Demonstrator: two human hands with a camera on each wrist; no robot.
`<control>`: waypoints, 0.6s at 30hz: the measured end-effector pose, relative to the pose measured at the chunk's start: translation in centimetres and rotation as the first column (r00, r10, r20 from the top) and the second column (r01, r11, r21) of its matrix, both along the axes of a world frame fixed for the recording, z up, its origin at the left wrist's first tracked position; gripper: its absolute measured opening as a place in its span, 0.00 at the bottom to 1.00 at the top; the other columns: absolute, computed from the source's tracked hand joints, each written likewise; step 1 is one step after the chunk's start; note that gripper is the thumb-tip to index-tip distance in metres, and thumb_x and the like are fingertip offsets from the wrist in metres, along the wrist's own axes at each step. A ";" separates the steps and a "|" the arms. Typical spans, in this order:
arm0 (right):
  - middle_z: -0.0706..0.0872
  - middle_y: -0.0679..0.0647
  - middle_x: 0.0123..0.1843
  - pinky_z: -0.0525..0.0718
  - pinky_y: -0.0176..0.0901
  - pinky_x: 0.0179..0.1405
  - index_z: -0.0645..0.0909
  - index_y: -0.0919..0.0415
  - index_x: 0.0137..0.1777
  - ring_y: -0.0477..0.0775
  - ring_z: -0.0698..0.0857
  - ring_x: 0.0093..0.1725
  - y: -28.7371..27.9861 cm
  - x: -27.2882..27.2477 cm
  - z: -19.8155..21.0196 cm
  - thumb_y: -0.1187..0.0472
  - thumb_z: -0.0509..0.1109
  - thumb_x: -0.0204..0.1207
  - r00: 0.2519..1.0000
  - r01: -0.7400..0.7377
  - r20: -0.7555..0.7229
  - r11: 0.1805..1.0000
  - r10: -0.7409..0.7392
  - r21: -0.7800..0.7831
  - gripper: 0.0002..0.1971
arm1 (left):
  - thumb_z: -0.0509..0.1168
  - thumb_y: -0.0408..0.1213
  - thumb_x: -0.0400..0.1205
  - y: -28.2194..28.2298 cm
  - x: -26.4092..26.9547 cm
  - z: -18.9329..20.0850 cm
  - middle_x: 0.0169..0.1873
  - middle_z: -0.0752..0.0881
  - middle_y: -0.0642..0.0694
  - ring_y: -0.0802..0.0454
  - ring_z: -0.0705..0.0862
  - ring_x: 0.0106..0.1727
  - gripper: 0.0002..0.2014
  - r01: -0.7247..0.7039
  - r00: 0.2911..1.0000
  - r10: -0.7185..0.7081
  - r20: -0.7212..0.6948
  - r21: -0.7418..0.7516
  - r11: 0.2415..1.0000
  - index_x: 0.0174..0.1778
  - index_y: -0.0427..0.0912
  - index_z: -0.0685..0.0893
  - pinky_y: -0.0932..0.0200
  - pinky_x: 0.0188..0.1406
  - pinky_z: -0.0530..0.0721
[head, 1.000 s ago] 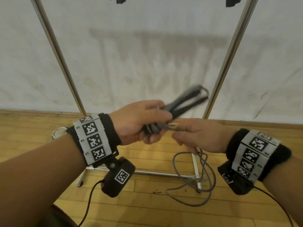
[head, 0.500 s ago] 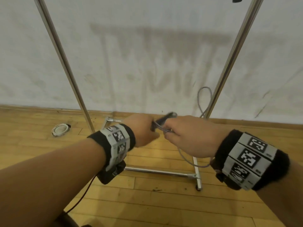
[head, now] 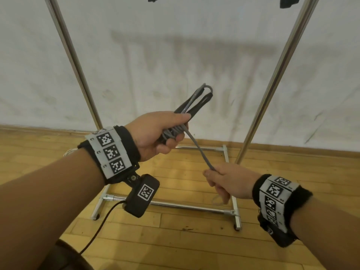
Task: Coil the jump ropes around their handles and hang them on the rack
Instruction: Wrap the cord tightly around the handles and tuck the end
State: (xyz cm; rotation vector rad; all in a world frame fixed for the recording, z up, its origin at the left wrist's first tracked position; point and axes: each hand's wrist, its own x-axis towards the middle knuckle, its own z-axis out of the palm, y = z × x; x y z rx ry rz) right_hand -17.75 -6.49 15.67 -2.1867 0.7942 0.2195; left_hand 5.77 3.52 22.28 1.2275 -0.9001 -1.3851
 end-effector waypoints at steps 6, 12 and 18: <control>0.93 0.48 0.55 0.81 0.49 0.67 0.85 0.52 0.56 0.49 0.88 0.58 -2.4 -1.6 -4.1 0.39 0.49 0.91 0.930 -0.083 -0.365 0.991 0.038 -0.108 0.26 | 0.75 0.49 0.82 0.3 -0.8 -0.2 0.36 0.88 0.43 0.51 0.85 0.32 0.11 -0.064 0.996 0.073 0.056 -0.140 0.988 0.43 0.45 0.93 0.62 0.26 0.82; 0.76 0.56 0.82 0.78 0.53 0.75 0.62 0.54 0.87 0.58 0.78 0.77 -2.2 -2.5 -6.1 0.24 0.62 0.77 0.695 -0.247 -0.717 0.953 0.048 -0.175 0.47 | 0.71 0.55 0.85 0.0 1.5 -0.2 0.40 0.94 0.42 0.49 0.87 0.35 0.17 -0.205 0.873 0.262 0.413 -0.178 0.963 0.55 0.43 0.88 0.54 0.36 0.80; 0.64 0.40 0.88 0.66 0.53 0.85 0.44 0.40 0.91 0.46 0.66 0.86 -1.8 1.4 1.1 0.26 0.78 0.58 1.000 0.030 0.005 1.000 -0.030 0.000 0.65 | 0.71 0.49 0.88 -0.7 -0.4 -1.9 0.40 0.95 0.44 0.48 0.92 0.34 0.10 -0.050 0.766 0.084 0.637 -0.071 0.996 0.57 0.47 0.84 0.59 0.28 0.83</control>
